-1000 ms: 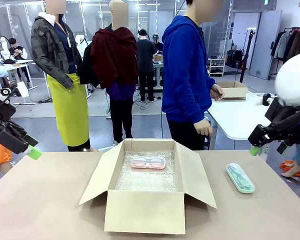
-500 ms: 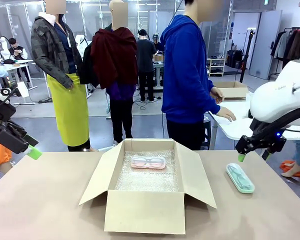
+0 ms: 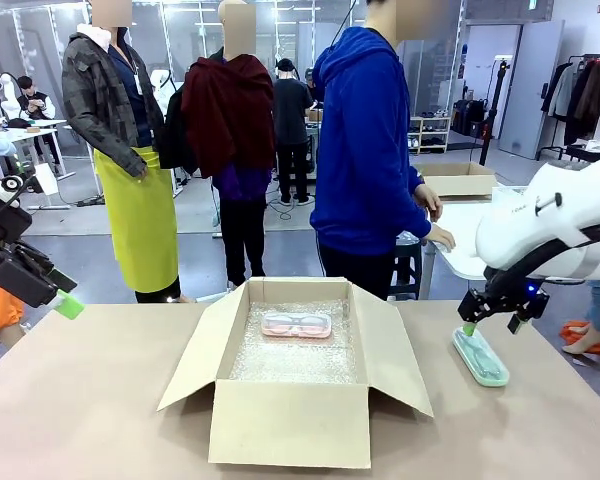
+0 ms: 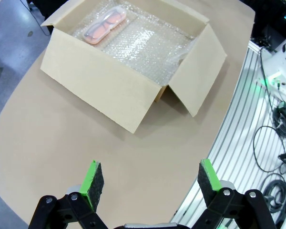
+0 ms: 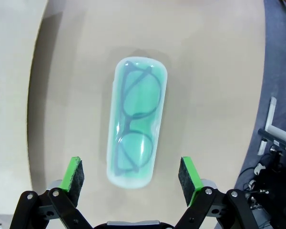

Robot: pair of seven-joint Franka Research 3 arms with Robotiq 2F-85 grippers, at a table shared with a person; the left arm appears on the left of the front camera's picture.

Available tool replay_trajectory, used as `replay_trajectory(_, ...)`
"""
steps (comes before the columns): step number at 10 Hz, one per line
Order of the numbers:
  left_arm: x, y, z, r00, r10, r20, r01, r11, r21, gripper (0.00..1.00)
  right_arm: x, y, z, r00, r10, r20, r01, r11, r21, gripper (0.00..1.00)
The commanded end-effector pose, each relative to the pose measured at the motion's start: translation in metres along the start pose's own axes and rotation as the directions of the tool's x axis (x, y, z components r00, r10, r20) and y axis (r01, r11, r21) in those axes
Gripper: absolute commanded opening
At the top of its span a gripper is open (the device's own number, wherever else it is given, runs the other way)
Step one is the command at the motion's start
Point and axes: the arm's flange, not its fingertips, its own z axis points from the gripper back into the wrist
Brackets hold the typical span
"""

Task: Pack the glasses set securely to prepare it for shipping.
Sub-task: Put the Glasses case from the right side of the table into the Package Box.

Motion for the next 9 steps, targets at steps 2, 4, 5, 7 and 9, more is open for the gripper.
replay_trajectory(2, -0.001, 0.001, 0.001, 1.0, -0.017, 0.021, 0.017, 1.0, -0.02, 1.0, 0.011, -0.006, -0.024, 1.0, -0.027, 0.001, 0.027, 0.999, 0.022, 1.0)
replay_trajectory(4, -0.001, 0.001, 0.001, 1.0, -0.017, 0.021, 0.017, 1.0, -0.02, 1.0, 0.015, -0.006, -0.038, 0.999, -0.038, -0.019, 0.039, 0.999, 0.021, 1.0)
replay_trajectory(5, -0.001, 0.001, 0.001, 1.0, -0.017, 0.021, 0.017, 1.0, -0.02, 1.0, 0.016, -0.007, -0.044, 0.999, -0.042, -0.029, 0.043, 0.999, 0.02, 1.0)
replay_trajectory(7, -0.001, 0.001, 0.001, 1.0, -0.017, 0.021, 0.017, 1.0, -0.02, 1.0, 0.015, -0.008, -0.05, 0.997, -0.052, -0.049, 0.053, 0.998, 0.017, 1.0)
replay_trajectory(9, -0.001, 0.001, 0.001, 1.0, -0.017, 0.021, 0.017, 1.0, -0.02, 1.0, 0.013, -0.004, -0.056, 0.997, -0.063, -0.053, 0.064, 0.998, 0.01, 1.0)
